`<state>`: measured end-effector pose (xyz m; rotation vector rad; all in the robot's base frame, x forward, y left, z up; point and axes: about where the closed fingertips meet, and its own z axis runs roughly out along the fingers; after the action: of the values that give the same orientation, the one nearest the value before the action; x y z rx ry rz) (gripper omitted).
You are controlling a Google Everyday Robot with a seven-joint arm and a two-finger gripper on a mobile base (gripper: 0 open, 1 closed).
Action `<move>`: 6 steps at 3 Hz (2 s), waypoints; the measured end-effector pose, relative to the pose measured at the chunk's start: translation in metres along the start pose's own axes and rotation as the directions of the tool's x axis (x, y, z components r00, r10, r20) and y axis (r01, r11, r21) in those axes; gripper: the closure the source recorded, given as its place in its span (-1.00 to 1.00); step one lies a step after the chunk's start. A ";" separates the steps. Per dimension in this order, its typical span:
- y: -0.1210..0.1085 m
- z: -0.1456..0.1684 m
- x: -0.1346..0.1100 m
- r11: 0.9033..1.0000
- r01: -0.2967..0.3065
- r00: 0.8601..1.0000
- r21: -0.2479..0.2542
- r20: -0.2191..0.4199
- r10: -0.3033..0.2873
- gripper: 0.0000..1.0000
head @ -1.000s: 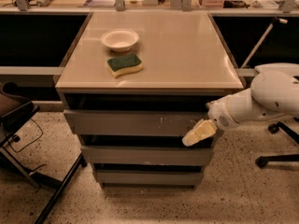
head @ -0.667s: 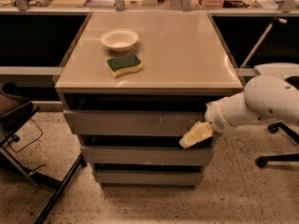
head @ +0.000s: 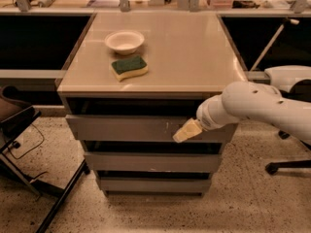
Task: Open top drawer
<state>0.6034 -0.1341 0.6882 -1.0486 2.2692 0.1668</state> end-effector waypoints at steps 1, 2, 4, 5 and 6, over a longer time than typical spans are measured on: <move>0.002 0.001 0.003 1.000 0.000 1.000 0.000 0.000 0.000 -1.00; 0.011 0.017 0.009 1.000 0.003 1.000 -0.006 -0.015 -0.003 -1.00; 0.022 0.056 0.013 1.000 -0.010 0.998 -0.010 -0.063 0.010 -1.00; 0.022 0.056 0.013 1.000 -0.010 0.998 -0.010 -0.063 0.010 -0.62; 0.022 0.056 0.013 1.000 -0.010 0.998 -0.010 -0.063 0.010 -0.16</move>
Offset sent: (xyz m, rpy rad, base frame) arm -0.0058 0.0175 -0.0481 -0.0249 0.0313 0.0050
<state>0.6088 -0.1074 0.6326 -1.0618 2.3327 0.1522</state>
